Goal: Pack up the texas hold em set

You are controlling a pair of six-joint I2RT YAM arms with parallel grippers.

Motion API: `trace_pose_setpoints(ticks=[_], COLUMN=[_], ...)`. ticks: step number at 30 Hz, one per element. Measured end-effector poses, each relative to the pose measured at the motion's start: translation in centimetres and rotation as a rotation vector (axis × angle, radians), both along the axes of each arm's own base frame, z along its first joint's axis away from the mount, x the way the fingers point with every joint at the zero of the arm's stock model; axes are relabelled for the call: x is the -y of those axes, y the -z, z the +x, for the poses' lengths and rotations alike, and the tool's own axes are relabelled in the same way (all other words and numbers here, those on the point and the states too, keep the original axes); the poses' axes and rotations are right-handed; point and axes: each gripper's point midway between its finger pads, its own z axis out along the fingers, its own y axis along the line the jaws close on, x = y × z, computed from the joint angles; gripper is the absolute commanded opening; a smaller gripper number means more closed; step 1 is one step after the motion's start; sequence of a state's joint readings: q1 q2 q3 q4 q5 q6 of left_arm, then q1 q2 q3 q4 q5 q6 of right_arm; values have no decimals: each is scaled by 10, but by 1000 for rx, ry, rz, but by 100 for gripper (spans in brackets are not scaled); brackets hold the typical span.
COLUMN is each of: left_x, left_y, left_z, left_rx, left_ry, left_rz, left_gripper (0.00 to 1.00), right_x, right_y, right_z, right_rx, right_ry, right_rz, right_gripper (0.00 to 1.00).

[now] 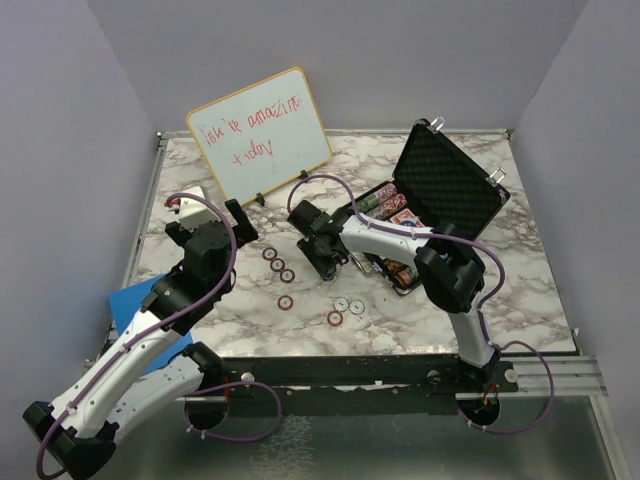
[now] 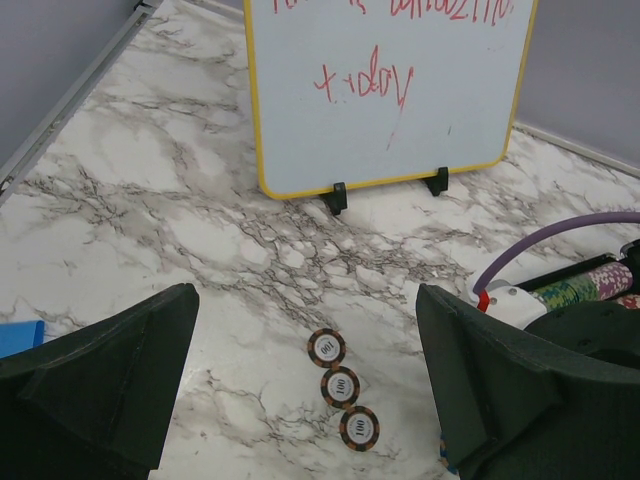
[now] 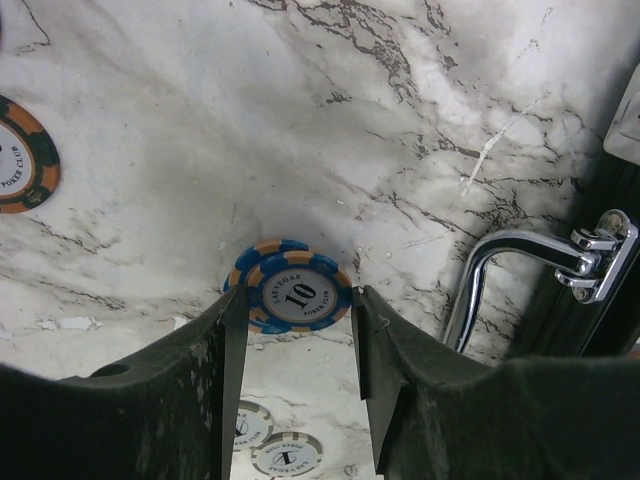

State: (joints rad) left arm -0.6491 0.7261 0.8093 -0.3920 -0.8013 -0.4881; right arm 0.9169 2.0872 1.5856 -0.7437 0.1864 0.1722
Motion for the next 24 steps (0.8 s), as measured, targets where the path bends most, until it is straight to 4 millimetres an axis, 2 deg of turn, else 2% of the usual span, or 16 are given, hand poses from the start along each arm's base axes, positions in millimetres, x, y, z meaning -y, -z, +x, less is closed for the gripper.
trace_pose_setpoints(ticks=[10, 24], left_x=[-1, -1], left_y=[-1, 0], left_z=[-1, -1], left_rx=[3, 0], left_ry=[0, 0], left_rz=[-2, 0], left_gripper=[99, 99], right_x=[-2, -9], right_y=[0, -1], right_z=[1, 4], right_rx=[5, 12], right_ry=[-5, 30], right_rz=[9, 46], right_gripper=[59, 62])
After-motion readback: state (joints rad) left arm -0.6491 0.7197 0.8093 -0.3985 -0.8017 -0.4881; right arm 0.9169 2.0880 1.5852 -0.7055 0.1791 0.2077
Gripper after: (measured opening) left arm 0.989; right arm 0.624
